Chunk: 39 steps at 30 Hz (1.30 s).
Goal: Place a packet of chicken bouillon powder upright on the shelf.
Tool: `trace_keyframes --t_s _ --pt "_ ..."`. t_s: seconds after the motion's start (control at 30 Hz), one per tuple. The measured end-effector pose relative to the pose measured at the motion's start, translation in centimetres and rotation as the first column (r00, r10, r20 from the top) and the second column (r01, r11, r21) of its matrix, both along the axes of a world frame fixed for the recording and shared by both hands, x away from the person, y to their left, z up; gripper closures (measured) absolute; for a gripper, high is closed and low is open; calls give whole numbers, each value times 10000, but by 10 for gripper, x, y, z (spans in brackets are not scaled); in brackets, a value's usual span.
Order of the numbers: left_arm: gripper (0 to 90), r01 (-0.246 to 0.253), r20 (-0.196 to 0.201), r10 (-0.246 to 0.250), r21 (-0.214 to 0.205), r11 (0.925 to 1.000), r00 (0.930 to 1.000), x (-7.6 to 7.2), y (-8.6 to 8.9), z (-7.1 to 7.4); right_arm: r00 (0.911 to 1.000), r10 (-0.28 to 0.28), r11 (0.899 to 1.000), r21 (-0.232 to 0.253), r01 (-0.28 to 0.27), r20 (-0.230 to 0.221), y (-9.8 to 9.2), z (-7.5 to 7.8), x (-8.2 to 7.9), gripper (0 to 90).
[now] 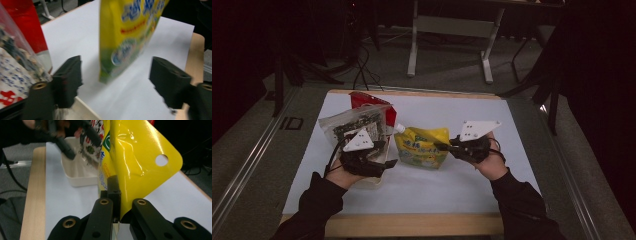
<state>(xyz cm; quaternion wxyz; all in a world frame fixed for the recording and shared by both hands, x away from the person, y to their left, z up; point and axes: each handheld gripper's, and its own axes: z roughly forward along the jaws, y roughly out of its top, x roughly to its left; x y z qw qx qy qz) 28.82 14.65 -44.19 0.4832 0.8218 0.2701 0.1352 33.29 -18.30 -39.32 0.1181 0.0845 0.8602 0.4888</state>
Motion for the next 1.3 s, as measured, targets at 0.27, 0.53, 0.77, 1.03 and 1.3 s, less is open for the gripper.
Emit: trace_keyframes --t_s 0.27,0.53,0.77,1.03,1.3 --pt "113 984 -234 -985 -33 9951 9949 -19 -23 -2 9998 -74 9991 421 67 169 -5 17 3 900" --pt "45 1990 -327 -1985 115 9799 9795 -41 -55 -15 9993 305 9970 701 -319 212 4 27 2 900" --pt "33 2645 -616 -2600 811 9610 9636 -57 -81 -43 9968 773 9923 955 -787 189 21 35 1 900" --pt "33 2779 -943 -2692 966 9557 9585 -59 -88 -65 9909 1341 9840 1169 -1344 104 44 39 -2 900" --pt "33 2977 -1355 -2814 1201 9471 9500 -61 -93 -83 9814 1915 9729 1341 -1884 -110 73 34 -4 900"
